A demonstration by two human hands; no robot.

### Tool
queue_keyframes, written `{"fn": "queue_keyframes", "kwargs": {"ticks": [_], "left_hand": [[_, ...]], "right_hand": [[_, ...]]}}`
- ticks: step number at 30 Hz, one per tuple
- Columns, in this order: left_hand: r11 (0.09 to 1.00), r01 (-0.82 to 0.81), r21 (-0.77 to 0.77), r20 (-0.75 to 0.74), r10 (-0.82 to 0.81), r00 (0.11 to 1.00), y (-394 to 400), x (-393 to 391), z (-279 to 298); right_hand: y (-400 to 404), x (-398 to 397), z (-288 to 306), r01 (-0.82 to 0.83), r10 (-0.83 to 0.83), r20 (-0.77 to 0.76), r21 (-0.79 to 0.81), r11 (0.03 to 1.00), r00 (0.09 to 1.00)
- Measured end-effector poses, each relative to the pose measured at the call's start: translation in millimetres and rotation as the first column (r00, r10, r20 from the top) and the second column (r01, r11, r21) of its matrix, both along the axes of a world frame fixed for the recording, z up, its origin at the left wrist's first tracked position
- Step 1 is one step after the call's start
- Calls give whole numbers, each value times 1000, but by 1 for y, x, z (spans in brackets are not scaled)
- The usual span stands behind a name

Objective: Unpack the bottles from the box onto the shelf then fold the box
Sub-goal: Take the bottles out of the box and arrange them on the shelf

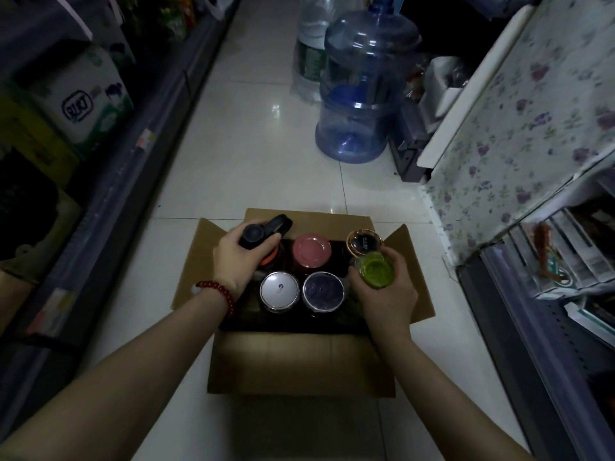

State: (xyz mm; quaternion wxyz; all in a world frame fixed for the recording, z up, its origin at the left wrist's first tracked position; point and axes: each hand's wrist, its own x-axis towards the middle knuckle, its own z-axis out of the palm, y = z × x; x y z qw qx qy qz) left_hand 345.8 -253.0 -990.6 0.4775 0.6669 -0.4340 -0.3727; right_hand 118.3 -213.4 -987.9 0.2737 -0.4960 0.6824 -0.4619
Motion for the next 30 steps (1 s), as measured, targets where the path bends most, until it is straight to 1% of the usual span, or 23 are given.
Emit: {"fn": "queue_keyframes", "kwargs": {"ticks": [3, 5, 8, 11, 13, 17, 22, 27, 30], "left_hand": [[1000, 7, -3, 78, -7, 997, 2, -3, 37], [1000, 30, -2, 108, -30, 994, 2, -4, 70], [996, 84, 7, 186, -83, 979, 1, -7, 126], [995, 97, -9, 206, -94, 974, 2, -15, 184], [996, 90, -11, 189, -86, 978, 6, -21, 223], [997, 81, 9, 102, -81, 991, 9, -31, 309], [995, 95, -32, 78, -92, 993, 0, -52, 434], [989, 122, -81, 13, -121, 993, -16, -86, 570], [979, 158, -129, 9, -159, 987, -24, -110, 645]], "right_hand": [[-3, 0, 40, -30, 30, -17, 20, 999, 999], [-3, 0, 74, -36, 38, -33, 66, 997, 999], [-6, -3, 128, -16, 15, 4, 97, 995, 1000], [-11, -9, 186, 7, -10, 26, 112, 994, 1000], [-14, -12, 227, 19, -23, 34, 108, 994, 999], [-18, -17, 319, 17, -22, 49, 98, 995, 999], [-25, -26, 447, 0, -7, 102, 75, 997, 995], [-32, -46, 585, -14, 15, 109, -6, 1000, 994], [-36, -63, 660, -34, 40, 112, -51, 998, 993]]}}
